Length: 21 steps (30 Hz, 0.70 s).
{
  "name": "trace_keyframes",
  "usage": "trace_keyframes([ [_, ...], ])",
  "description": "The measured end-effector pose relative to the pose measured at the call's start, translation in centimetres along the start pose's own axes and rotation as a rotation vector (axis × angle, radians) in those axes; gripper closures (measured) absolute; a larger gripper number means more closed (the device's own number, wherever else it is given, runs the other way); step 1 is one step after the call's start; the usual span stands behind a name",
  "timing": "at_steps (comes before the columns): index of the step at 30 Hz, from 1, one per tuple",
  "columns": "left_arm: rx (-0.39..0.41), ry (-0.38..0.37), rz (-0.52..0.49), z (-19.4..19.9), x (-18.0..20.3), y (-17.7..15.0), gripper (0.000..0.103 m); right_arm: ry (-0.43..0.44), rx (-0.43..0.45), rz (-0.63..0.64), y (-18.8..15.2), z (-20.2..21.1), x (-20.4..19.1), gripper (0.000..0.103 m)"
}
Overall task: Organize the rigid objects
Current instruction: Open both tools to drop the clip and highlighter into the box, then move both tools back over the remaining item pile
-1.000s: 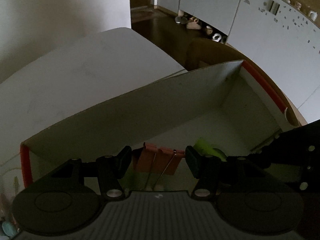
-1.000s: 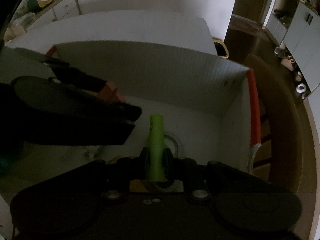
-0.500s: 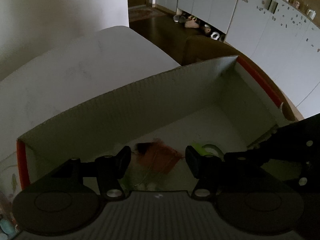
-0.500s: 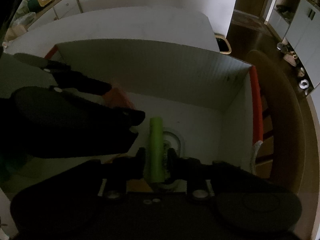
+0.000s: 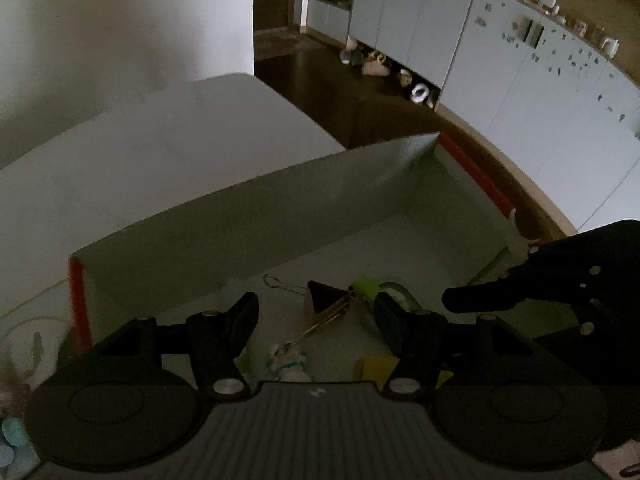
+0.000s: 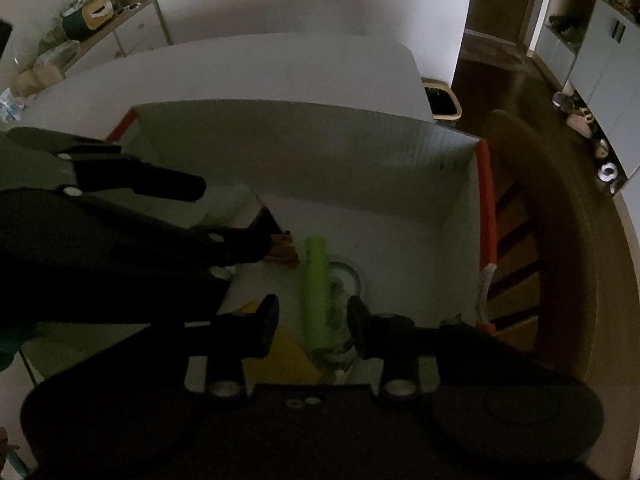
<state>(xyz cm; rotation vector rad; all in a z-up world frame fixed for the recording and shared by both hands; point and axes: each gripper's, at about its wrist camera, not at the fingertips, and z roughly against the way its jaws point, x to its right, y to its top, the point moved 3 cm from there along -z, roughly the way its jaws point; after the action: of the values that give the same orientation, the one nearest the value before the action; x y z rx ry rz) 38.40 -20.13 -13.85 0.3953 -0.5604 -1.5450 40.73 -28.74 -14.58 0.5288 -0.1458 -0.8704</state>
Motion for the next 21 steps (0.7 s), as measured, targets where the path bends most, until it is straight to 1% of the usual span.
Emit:
trace_keyframes([
  [6,0.058,0.007,0.023,3.0,-0.5,-0.4,0.04,0.018,0.037,-0.004,-0.2,1.7,-0.4,0.054],
  [13,0.117,0.007,0.058,6.1,-1.3,-1.1,0.04,0.039,0.079,0.001,-0.4,3.6,-1.5,0.045],
  [15,0.134,0.012,0.068,7.1,-1.6,-1.4,0.04,0.044,0.091,0.003,-0.4,4.2,-1.9,0.041],
  [16,0.142,0.01,0.071,7.6,-1.7,-1.6,0.039,0.045,0.098,0.004,-0.4,4.4,-2.1,0.04],
  [19,0.169,0.014,0.083,9.0,-2.1,-2.2,0.029,0.054,0.113,-0.004,-0.4,5.2,-2.6,0.037],
  [21,0.185,0.013,0.089,9.9,-2.5,-2.6,0.029,0.057,0.122,-0.008,-0.4,5.7,-3.0,0.032],
])
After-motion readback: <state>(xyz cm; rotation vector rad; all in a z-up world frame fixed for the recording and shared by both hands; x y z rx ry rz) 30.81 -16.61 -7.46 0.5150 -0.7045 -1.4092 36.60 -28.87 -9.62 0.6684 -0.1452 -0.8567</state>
